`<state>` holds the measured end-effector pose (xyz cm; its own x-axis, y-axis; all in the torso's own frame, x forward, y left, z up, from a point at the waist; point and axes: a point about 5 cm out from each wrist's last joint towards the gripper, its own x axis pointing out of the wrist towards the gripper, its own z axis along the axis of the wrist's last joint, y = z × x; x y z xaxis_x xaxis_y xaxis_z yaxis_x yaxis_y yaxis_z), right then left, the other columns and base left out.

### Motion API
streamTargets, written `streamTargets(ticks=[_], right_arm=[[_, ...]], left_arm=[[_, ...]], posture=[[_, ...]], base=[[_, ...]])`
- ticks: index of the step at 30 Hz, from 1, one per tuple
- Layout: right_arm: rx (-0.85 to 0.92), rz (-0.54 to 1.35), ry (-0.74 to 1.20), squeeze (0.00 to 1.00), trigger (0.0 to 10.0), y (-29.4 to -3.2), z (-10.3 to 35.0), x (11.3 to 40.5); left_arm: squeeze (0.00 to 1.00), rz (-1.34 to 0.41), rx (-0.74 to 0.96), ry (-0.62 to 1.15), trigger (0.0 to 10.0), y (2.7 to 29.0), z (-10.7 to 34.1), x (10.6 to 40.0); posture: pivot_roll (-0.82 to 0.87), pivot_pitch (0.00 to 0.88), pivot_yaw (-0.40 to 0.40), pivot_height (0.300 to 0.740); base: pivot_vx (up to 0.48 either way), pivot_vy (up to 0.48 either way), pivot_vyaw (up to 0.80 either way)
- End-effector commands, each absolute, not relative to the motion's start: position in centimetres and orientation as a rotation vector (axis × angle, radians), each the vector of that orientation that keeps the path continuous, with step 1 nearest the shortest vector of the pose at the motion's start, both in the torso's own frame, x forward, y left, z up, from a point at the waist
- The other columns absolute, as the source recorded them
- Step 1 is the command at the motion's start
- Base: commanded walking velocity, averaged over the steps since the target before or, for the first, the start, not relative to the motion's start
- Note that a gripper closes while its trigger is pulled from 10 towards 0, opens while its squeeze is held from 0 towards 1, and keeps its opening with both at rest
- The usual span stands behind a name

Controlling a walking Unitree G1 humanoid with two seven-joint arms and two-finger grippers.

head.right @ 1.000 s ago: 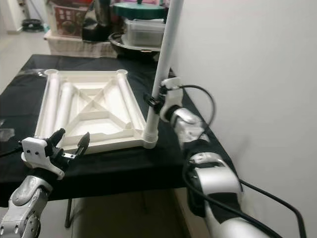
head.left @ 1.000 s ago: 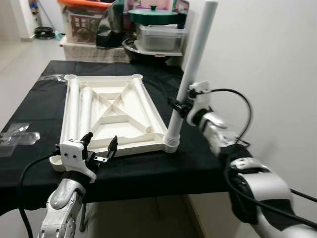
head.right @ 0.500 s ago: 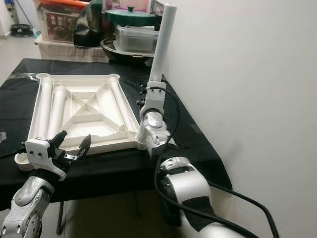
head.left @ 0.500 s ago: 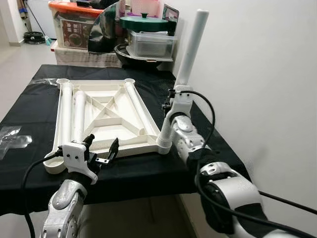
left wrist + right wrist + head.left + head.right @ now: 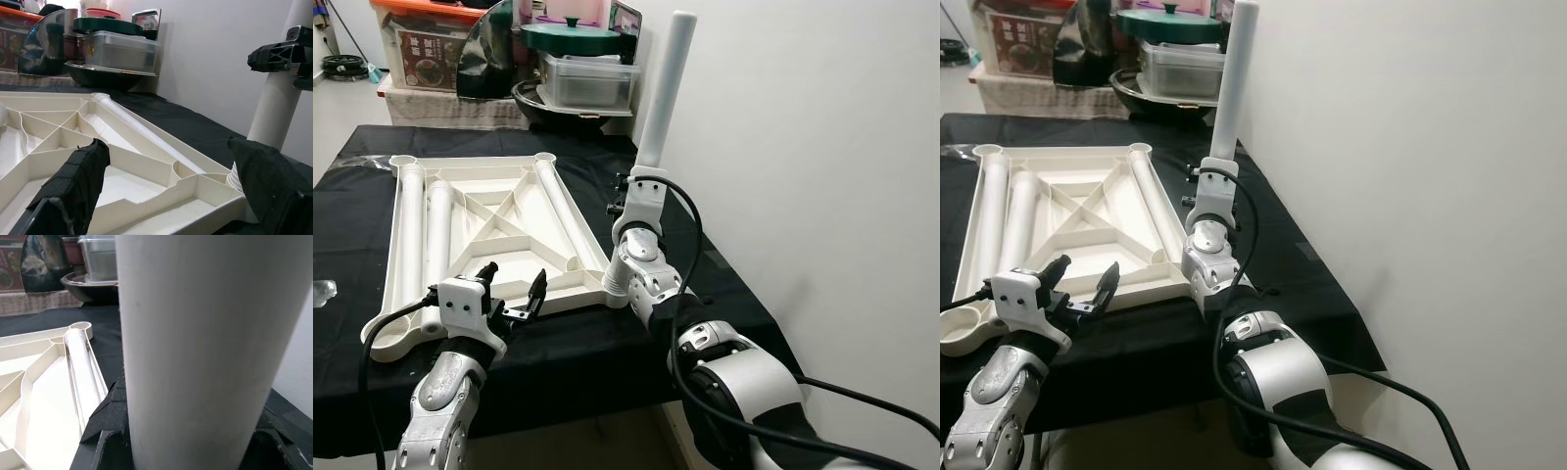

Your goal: Building children table

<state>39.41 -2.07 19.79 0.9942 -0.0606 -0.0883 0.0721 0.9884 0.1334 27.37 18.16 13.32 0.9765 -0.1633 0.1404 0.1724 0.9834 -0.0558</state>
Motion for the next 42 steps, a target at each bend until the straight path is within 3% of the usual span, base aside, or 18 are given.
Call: streamTargets(ticks=[1, 4, 5, 7, 8, 15, 16, 19, 20, 24, 29, 30, 32, 33, 34, 35, 36, 42], right_arm=[[0.128, -0.066, 0.287, 0.00, 10.0, -2.1, 15.5, 38.4], [0.135, -0.064, 0.283, 0.00, 10.0, -2.3, 15.5, 38.4], [0.148, -0.070, 0.271, 0.54, 10.0, -2.5, 15.6, 38.5], [0.148, -0.070, 0.271, 0.54, 10.0, -2.5, 15.6, 38.5], [0.168, -0.057, 0.252, 1.00, 10.0, -2.7, 15.8, 38.6], [0.227, -0.001, 0.144, 1.00, 10.0, -4.9, 17.6, 39.7], [0.218, 0.024, 0.091, 0.99, 10.0, -6.4, 18.6, 40.3], [0.218, 0.024, 0.091, 0.99, 10.0, -6.4, 18.6, 40.3], [0.220, 0.061, 0.032, 0.00, 10.0, -8.1, 19.8, 40.8], [0.286, 0.334, -0.154, 0.00, 10.0, -11.3, 24.1, 41.4], [0.220, 0.549, -0.186, 0.00, 10.0, -11.6, 24.9, 41.1], [0.190, 0.605, -0.180, 0.00, 9.2, -11.4, 24.8, 40.9], [0.175, 0.634, -0.173, 0.00, 9.2, -11.3, 24.7, 40.8], [0.159, 0.663, -0.168, 0.00, 4.4, -11.1, 24.5, 40.7], [0.148, 0.683, -0.162, 0.00, 1.8, -10.9, 24.3, 40.7], [0.148, 0.683, -0.162, 0.00, 1.8, -10.9, 24.3, 40.7], [0.142, 0.707, -0.156, 0.00, 0.0, -10.6, 24.1, 40.6], [0.123, 0.751, -0.133, 0.00, 0.0, -10.1, 23.4, 40.4]], left_arm=[[0.00, -0.178, -0.069, -0.137, 10.0, 17.8, 13.2, 27.6], [0.00, -0.182, -0.071, -0.136, 10.0, 17.7, 13.2, 27.6], [0.00, -0.185, -0.072, -0.135, 10.0, 17.6, 13.1, 27.7], [0.00, -0.185, -0.072, -0.135, 10.0, 17.6, 13.1, 27.7], [0.00, -0.188, -0.073, -0.134, 10.0, 17.5, 13.1, 27.7], [0.00, -0.187, -0.074, -0.131, 10.0, 17.6, 13.0, 27.7], [0.00, -0.186, -0.073, -0.128, 10.0, 17.6, 12.9, 27.7], [0.00, -0.186, -0.073, -0.128, 10.0, 17.6, 12.9, 27.7], [0.00, -0.187, -0.072, -0.126, 10.0, 17.7, 12.9, 27.6], [0.00, -0.197, -0.074, -0.126, 10.0, 17.5, 12.8, 27.8], [0.00, -0.203, -0.071, -0.125, 10.0, 17.5, 12.8, 27.9], [0.00, -0.202, -0.069, -0.125, 10.0, 17.5, 12.8, 27.9], [0.00, -0.202, -0.068, -0.125, 10.0, 17.6, 12.8, 27.9], [0.00, -0.201, -0.067, -0.125, 10.0, 17.6, 12.8, 27.9], [0.00, -0.200, -0.066, -0.124, 10.0, 17.6, 12.8, 27.9], [0.00, -0.200, -0.066, -0.124, 10.0, 17.6, 12.8, 27.9], [0.00, -0.199, -0.065, -0.124, 10.0, 17.7, 12.8, 27.9], [0.00, -0.201, -0.061, -0.121, 10.0, 17.7, 12.7, 27.9]], posture=[[0.11, 0.000, -0.165, 0.740], [0.10, 0.000, -0.162, 0.740], [0.10, 0.000, -0.159, 0.740], [0.10, 0.000, -0.159, 0.740], [0.10, 0.000, -0.158, 0.740], [0.09, 0.000, -0.154, 0.740], [0.08, 0.000, -0.151, 0.740], [0.08, 0.000, -0.151, 0.740], [0.08, 0.000, -0.148, 0.740], [0.07, 0.000, -0.144, 0.740], [0.07, 0.000, -0.146, 0.740], [0.08, 0.000, -0.149, 0.740], [0.08, 0.000, -0.149, 0.740], [0.08, 0.000, -0.151, 0.740], [0.08, 0.000, -0.152, 0.740], [0.08, 0.000, -0.152, 0.740], [0.09, 0.000, -0.154, 0.740], [0.10, 0.000, -0.159, 0.740]], base=[[0.000, 0.000, 0.00], [0.000, 0.000, 0.00], [0.000, 0.000, 0.00], [0.000, 0.000, 0.00], [0.000, 0.000, 0.00], [0.000, 0.000, 0.00], [0.000, 0.000, 0.00], [0.000, 0.000, 0.00], [0.000, 0.000, 0.00], [0.000, 0.000, 0.00], [0.000, 0.000, 0.00], [0.000, 0.000, 0.00], [0.000, 0.000, 0.00], [0.000, 0.000, 0.00], [0.000, 0.000, 0.00], [0.000, 0.000, 0.00], [0.000, 0.000, 0.00], [0.000, 0.000, 0.00]])
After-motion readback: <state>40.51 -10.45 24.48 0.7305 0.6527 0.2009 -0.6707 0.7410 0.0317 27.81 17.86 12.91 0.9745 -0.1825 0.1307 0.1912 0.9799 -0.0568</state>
